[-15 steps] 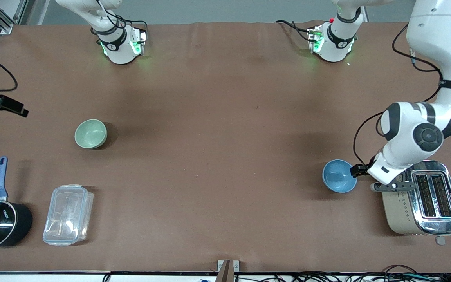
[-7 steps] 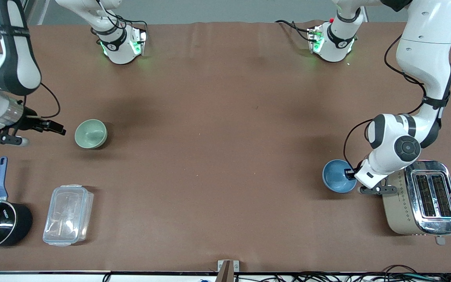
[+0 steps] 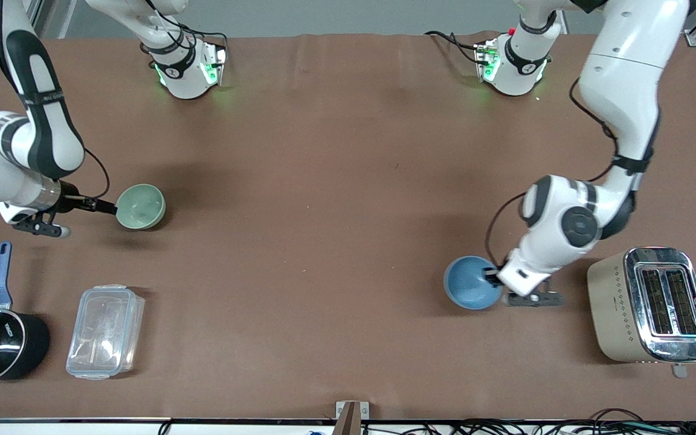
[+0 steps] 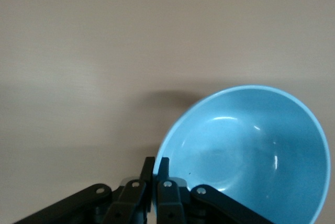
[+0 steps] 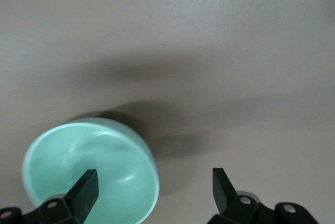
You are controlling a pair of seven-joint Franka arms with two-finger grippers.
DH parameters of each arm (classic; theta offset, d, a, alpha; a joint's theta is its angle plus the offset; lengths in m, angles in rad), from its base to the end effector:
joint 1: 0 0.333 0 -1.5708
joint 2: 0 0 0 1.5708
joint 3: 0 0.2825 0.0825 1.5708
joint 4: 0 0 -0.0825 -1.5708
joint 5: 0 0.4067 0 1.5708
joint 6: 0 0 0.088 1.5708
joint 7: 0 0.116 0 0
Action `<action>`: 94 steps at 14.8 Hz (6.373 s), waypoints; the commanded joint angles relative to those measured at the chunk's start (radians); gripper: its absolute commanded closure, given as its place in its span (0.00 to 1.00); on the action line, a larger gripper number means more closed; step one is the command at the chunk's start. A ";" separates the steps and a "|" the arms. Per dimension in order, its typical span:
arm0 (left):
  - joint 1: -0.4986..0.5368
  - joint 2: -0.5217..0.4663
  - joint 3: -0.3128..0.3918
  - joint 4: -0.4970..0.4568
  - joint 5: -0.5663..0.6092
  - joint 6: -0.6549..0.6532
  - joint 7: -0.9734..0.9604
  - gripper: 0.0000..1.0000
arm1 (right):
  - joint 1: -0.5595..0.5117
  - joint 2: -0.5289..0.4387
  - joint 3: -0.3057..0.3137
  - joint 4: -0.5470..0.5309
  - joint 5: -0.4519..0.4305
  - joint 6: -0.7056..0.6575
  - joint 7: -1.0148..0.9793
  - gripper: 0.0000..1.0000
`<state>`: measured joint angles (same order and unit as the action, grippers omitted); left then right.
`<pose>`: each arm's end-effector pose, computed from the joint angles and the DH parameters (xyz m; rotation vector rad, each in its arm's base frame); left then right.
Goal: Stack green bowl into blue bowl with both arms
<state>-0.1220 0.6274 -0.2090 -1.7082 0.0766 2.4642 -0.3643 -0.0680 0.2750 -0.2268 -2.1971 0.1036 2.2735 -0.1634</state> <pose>0.6530 -0.2136 0.1956 3.0248 0.0370 0.1698 0.5142 -0.1574 0.1875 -3.0595 0.3124 0.2806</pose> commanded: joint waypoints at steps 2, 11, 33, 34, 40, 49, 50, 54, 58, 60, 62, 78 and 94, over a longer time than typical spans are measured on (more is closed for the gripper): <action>-0.226 0.021 0.005 0.082 -0.012 -0.011 -0.319 1.00 | -0.012 0.038 0.003 -0.019 0.067 0.015 -0.042 0.08; -0.547 0.161 0.017 0.174 -0.006 0.053 -0.694 1.00 | -0.001 0.058 0.004 -0.076 0.131 0.014 -0.048 0.68; -0.084 -0.488 0.149 0.243 0.041 -0.764 0.157 0.00 | 0.077 0.005 0.574 0.234 0.248 -0.186 0.681 0.99; -0.065 -0.517 0.152 0.242 0.017 -0.783 0.200 0.00 | 0.079 0.039 0.625 0.234 0.248 -0.108 0.738 0.99; 0.059 -0.653 0.151 0.145 -0.066 -0.846 0.344 0.00 | 0.122 0.154 0.695 0.229 0.245 0.089 0.828 0.99; 0.074 -0.669 0.146 0.136 -0.078 -0.869 0.378 0.00 | 0.152 0.228 0.704 0.226 0.238 0.195 0.857 0.98; 0.074 -0.667 0.146 0.137 -0.077 -0.869 0.378 0.00 | 0.152 0.233 0.705 0.226 0.235 0.196 0.857 0.98; 0.076 -0.666 0.149 0.136 -0.077 -0.869 0.380 0.00 | 0.162 0.234 0.705 0.223 0.234 0.196 0.857 0.95; 0.071 -0.658 0.148 0.142 -0.063 -0.867 0.372 0.00 | 0.162 0.234 0.705 0.218 0.205 0.193 0.854 0.83; 0.070 -0.654 0.148 0.151 -0.061 -0.869 0.372 0.00 | 0.159 0.234 0.705 0.220 0.205 0.187 0.848 0.73; 0.071 -0.650 0.149 0.154 -0.060 -0.869 0.372 0.00 | 0.151 0.231 0.705 0.224 0.205 0.176 0.844 0.66; 0.076 -0.650 0.155 0.164 -0.060 -0.870 0.377 0.00 | 0.087 -0.285 0.256 0.448 -0.024 -0.497 0.374 0.00; 0.067 -0.658 0.146 0.164 -0.060 -0.907 0.383 0.00 | 0.013 -0.326 0.126 0.657 -0.154 -0.727 0.008 0.00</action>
<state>-0.0559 -0.0205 -0.0606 -1.5524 0.0115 1.5750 0.0025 -0.0431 -0.0512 -0.1143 -1.5258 -0.0264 1.5527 -0.1365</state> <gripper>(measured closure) 0.000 0.000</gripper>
